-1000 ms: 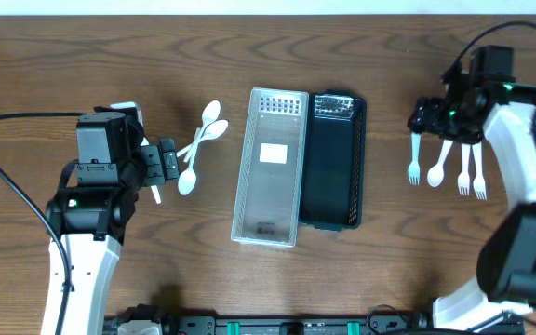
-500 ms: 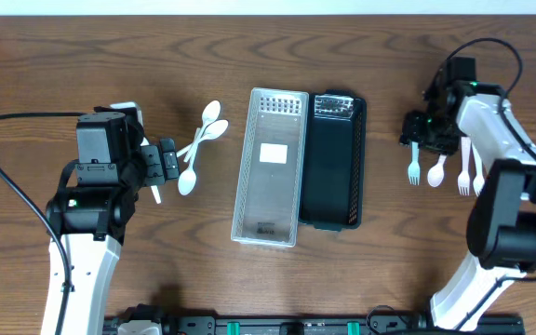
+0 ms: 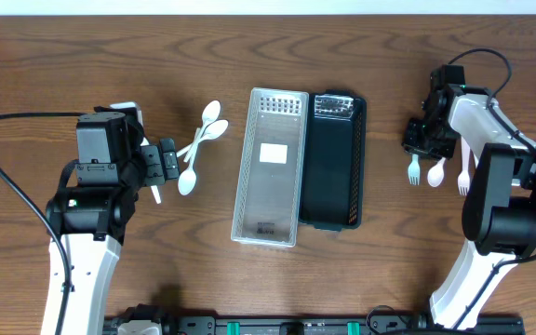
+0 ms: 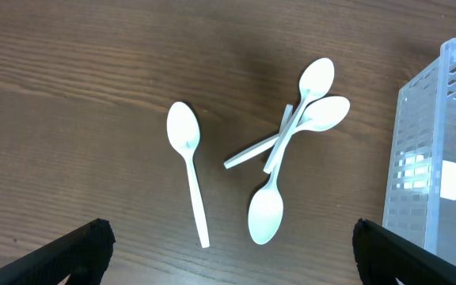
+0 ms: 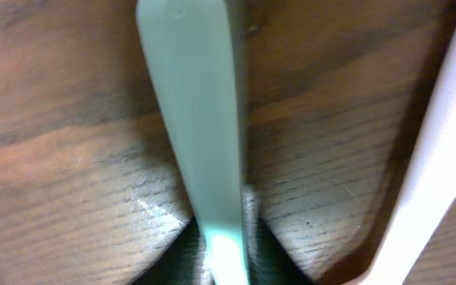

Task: Pack container
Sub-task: 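Carry the fork with the right gripper into the dark green tray and release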

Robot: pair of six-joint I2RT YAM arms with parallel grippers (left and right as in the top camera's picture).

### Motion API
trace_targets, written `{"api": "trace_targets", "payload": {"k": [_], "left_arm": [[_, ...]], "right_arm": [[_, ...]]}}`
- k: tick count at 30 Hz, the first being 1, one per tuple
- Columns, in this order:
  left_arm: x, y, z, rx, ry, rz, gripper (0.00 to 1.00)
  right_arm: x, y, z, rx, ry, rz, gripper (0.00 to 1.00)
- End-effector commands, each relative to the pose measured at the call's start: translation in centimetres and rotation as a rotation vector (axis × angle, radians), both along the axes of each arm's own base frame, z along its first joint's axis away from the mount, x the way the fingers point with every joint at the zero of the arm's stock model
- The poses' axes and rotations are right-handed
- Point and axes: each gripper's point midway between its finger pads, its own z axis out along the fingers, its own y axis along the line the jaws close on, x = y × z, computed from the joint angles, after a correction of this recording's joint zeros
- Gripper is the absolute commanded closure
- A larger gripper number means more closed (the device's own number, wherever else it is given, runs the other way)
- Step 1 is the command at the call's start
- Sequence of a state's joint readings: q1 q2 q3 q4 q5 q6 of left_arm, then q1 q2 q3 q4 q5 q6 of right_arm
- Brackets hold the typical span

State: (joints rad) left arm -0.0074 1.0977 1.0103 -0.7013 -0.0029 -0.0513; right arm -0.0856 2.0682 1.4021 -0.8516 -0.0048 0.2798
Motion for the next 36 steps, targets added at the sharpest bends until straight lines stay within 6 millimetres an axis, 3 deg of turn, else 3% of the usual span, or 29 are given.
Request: {"api": "trace_targets", "payload": {"k": [1,6,8,12,17,20,22,24,27,33,36], "left_arm": [[0.2,0.1,0.7,0.002,-0.016,-0.002,0.02],[0.2,0.1,0.7,0.002,-0.016,-0.002,0.02],[0.2,0.1,0.7,0.002,-0.016,-0.002,0.02],[0.2,0.1,0.7,0.002,-0.016,-0.002,0.02],[0.2,0.1,0.7,0.002,-0.016,-0.002,0.02],[0.2,0.1,0.7,0.002,-0.016,-0.002,0.02],[0.2,0.1,0.7,0.002,-0.016,-0.002,0.02],[0.2,0.1,0.7,0.002,-0.016,-0.002,0.02],[0.2,0.1,0.7,0.002,-0.016,-0.002,0.02],[0.2,0.1,0.7,0.002,-0.016,-0.002,0.02],[0.2,0.1,0.7,0.002,-0.016,-0.002,0.02]], "right_arm": [[-0.5,0.3,-1.6,0.003,0.046,0.003,0.99],[-0.4,0.3,-0.4,0.001,0.024,0.004,0.99],[0.0,0.3,1.2,-0.001,-0.014,0.005,0.99],[1.1,1.5,6.6,0.002,-0.155,0.038,0.99],[1.6,6.3,15.6,0.018,-0.407,0.173,0.99],[1.2,10.4,19.2,0.042,-0.517,0.274,0.99],[0.6,13.3,20.1,0.062,-0.546,0.344,0.99],[0.0,16.0,19.8,0.077,-0.542,0.402,0.99],[-1.0,18.3,17.2,0.061,-0.467,0.396,0.99],[-2.6,20.2,9.6,0.03,-0.284,0.348,0.99],[-3.0,20.9,7.7,0.036,-0.233,0.36,0.99]]}}
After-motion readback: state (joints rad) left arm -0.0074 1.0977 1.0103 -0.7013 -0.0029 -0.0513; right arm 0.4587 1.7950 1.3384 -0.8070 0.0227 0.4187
